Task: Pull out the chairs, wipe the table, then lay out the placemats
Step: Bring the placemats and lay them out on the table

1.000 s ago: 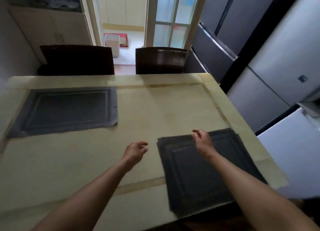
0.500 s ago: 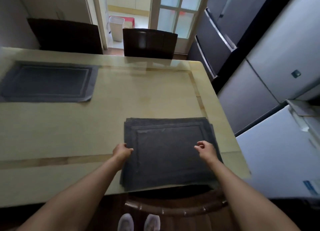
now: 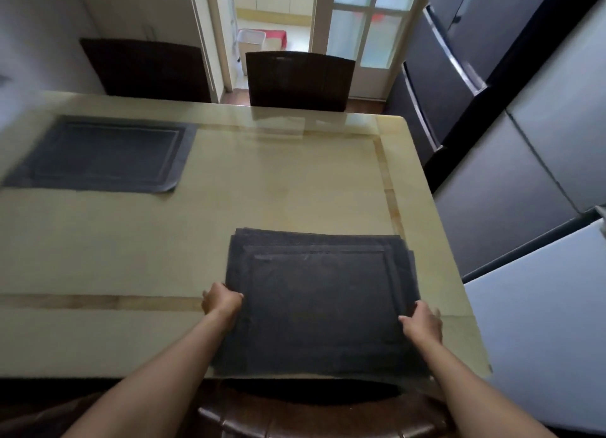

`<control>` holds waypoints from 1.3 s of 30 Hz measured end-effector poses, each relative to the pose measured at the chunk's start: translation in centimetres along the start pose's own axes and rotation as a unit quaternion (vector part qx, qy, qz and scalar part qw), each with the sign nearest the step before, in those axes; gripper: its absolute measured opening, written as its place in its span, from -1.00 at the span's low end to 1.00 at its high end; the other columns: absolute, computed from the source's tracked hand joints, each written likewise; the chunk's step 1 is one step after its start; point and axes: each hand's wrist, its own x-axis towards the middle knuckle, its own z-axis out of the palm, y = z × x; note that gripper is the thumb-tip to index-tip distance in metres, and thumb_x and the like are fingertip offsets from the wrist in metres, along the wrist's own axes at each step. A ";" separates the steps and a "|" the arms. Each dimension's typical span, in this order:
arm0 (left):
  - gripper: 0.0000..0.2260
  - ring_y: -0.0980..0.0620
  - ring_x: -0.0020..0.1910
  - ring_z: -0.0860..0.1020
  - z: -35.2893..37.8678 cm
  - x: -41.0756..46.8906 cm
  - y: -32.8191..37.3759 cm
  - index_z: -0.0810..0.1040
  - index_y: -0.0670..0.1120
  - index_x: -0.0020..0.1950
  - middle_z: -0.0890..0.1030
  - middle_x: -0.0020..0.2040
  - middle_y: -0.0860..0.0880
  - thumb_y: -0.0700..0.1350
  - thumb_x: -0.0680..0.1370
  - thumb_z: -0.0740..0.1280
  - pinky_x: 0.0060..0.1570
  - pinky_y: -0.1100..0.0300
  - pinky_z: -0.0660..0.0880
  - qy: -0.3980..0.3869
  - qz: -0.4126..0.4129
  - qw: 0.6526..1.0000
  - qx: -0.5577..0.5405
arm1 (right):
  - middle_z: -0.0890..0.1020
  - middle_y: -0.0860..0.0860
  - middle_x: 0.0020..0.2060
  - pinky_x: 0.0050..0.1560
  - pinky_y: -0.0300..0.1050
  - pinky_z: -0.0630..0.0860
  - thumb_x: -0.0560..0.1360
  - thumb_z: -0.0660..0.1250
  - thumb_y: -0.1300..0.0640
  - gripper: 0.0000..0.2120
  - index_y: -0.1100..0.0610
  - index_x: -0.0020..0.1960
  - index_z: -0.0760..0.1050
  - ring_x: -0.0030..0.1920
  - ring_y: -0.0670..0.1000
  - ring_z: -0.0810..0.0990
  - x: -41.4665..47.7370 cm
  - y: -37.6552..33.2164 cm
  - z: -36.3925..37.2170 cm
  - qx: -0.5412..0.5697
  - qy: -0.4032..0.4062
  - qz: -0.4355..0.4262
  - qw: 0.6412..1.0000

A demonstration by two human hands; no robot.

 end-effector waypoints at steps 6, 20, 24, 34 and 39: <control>-0.58 -0.21 0.20 0.48 0.5 -0.8 0.7 0.47 -0.17 0.23 0.53 0.21 -0.21 -0.22 0.40 0.46 0.17 0.07 0.44 0.005 -0.006 0.998 -0.056 | 0.50 0.21 0.23 0.17 -0.01 0.40 0.42 0.46 0.08 -0.53 0.19 0.24 0.39 0.28 0.24 0.40 1.0 -0.1 0.3 0.005 -0.011 0.001 1.000; -0.47 -0.28 0.31 0.30 1.5 -0.9 0.3 0.37 -0.22 0.28 0.34 0.33 -0.27 -0.14 0.39 0.49 0.26 -0.08 0.34 0.058 -0.021 0.997 0.045 | 0.31 0.23 0.34 0.24 0.14 0.36 0.35 0.52 0.08 -0.34 0.24 0.32 0.30 0.35 0.24 0.27 0.6 -1.6 0.2 0.030 -0.008 0.121 0.992; -0.59 -0.27 0.25 0.38 0.5 -0.1 -0.2 0.43 -0.19 0.18 0.46 0.25 -0.25 -0.14 0.41 0.47 0.20 -0.06 0.39 0.064 -0.009 0.996 0.060 | 0.32 0.21 0.35 0.25 0.10 0.36 0.36 0.52 0.06 -0.31 0.23 0.33 0.26 0.35 0.22 0.29 0.2 -1.9 -0.1 0.023 -0.001 0.119 0.993; -0.79 -0.15 -0.10 0.55 -1.5 0.0 -0.5 0.47 -0.19 -0.13 0.61 -0.09 -0.19 -0.13 0.42 0.46 -0.12 0.10 0.45 0.020 0.072 0.996 0.038 | 0.58 0.22 0.14 0.06 0.01 0.46 0.44 0.42 0.12 -0.65 0.26 0.15 0.48 0.14 0.24 0.54 0.1 -1.2 -0.5 0.055 0.061 0.008 0.997; -0.91 -0.15 -0.09 0.58 -2.0 -0.4 -0.7 0.55 -0.14 -0.13 0.64 -0.08 -0.15 -0.12 0.48 0.38 -0.13 0.12 0.50 0.045 0.129 0.985 0.105 | 0.61 0.23 0.08 -0.11 -0.03 0.41 0.50 0.34 0.07 -0.73 0.23 0.09 0.52 0.07 0.25 0.56 -0.9 -1.5 -1.2 0.034 0.078 -0.044 0.995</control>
